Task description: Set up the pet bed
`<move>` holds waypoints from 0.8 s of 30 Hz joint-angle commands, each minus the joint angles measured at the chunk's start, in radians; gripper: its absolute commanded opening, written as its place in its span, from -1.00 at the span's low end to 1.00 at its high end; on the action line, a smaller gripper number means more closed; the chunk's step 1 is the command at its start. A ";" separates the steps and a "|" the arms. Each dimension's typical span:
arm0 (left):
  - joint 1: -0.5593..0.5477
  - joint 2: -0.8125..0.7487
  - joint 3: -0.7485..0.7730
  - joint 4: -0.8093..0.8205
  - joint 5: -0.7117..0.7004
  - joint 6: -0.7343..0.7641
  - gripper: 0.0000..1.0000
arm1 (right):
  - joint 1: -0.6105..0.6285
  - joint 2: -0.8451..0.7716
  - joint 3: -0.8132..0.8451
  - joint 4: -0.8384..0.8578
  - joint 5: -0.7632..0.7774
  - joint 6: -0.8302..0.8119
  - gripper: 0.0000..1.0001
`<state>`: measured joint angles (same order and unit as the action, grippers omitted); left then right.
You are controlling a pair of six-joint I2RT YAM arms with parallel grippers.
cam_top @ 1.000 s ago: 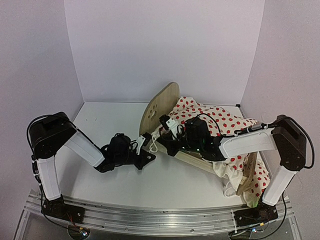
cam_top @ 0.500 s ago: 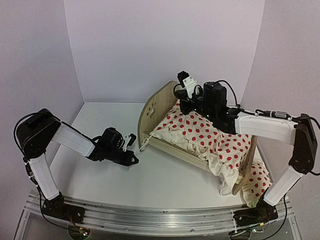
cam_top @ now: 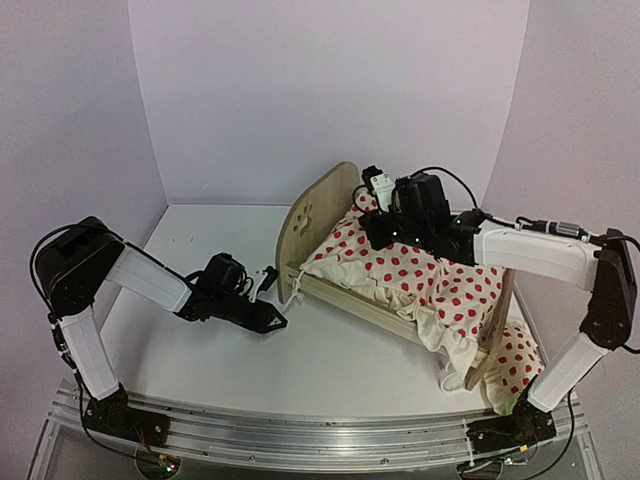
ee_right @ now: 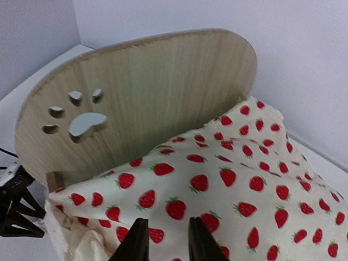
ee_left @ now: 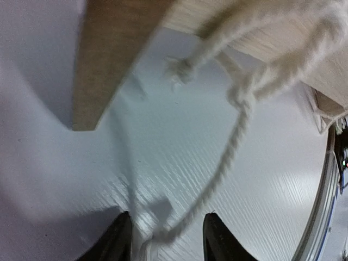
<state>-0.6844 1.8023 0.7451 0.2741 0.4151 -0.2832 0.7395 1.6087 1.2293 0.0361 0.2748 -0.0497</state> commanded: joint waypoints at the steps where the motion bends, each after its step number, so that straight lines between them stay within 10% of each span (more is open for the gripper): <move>1: 0.000 -0.096 0.074 -0.198 0.089 0.158 0.09 | -0.154 -0.008 0.235 -0.686 0.222 0.315 -0.08; 6: 0.001 -0.415 0.096 -0.419 0.025 0.441 0.41 | -0.381 -0.124 0.176 -0.901 0.230 0.475 0.61; 10: 0.004 -0.521 0.208 -0.463 -0.072 0.486 0.61 | -0.586 -0.206 0.097 -0.955 0.157 0.503 0.69; 17: 0.008 -0.156 0.734 -0.521 -0.303 0.433 0.62 | -0.761 -0.192 -0.009 -0.925 -0.091 0.518 0.37; 24: 0.037 -0.060 0.914 -0.517 -0.333 0.411 0.65 | -0.778 -0.074 0.022 -0.831 -0.227 0.366 -0.45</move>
<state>-0.6669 1.7519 1.5894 -0.1997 0.1564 0.1368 -0.0366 1.4821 1.2181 -0.8625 0.2048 0.4194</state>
